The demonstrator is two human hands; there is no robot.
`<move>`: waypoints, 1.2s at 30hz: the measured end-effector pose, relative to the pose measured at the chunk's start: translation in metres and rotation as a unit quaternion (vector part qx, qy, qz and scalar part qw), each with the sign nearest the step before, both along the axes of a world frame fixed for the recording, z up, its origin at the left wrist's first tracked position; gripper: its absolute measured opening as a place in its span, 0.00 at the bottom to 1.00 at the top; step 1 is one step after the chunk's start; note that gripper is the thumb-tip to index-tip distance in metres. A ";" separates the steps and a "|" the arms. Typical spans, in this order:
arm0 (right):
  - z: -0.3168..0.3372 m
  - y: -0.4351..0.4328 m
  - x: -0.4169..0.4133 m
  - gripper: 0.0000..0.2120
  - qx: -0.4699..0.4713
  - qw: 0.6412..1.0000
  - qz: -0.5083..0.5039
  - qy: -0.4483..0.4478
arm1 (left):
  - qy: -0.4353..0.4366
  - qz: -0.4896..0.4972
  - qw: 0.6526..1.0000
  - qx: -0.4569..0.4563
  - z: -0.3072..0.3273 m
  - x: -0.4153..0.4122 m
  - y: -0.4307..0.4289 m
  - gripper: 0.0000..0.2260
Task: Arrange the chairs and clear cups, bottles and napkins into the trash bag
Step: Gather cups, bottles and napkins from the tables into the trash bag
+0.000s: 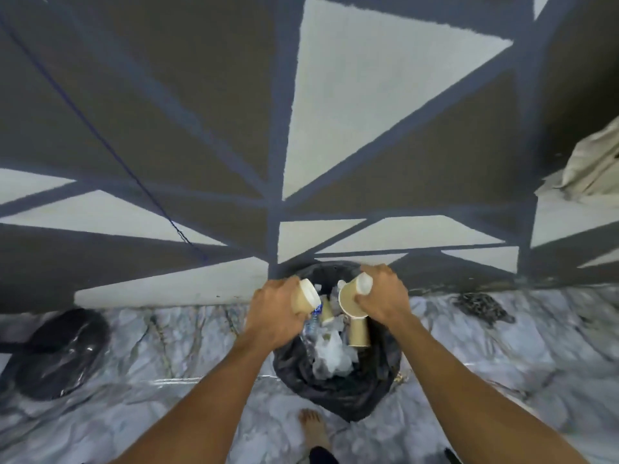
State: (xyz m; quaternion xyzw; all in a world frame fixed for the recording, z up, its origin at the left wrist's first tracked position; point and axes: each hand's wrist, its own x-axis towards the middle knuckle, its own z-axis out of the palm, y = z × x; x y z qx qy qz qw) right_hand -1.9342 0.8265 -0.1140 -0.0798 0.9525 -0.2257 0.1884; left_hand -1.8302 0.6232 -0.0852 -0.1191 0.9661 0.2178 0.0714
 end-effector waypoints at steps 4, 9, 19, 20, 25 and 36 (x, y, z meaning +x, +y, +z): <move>-0.021 0.008 -0.019 0.40 -0.012 0.999 -0.005 -0.031 | -0.020 -0.020 1.000 -0.009 -0.014 -0.023 0.010 0.28; -0.036 0.022 -0.034 0.34 -0.056 0.998 -0.024 -0.034 | -0.049 -0.027 0.998 0.010 -0.027 -0.040 0.020 0.27; -0.044 0.042 -0.038 0.28 -0.046 0.997 -0.036 -0.059 | -0.057 -0.032 0.998 0.026 -0.049 -0.067 0.044 0.29; -0.044 0.041 -0.037 0.27 -0.047 0.997 -0.032 -0.060 | -0.056 -0.030 0.998 0.022 -0.049 -0.068 0.045 0.29; -0.039 0.035 -0.031 0.24 -0.055 0.997 -0.009 -0.054 | -0.060 -0.039 0.997 -0.023 -0.054 -0.068 0.043 0.40; -0.005 -0.054 -0.005 0.21 -0.079 0.992 0.083 -0.047 | -0.032 0.050 0.998 -0.005 -0.020 0.021 -0.033 0.30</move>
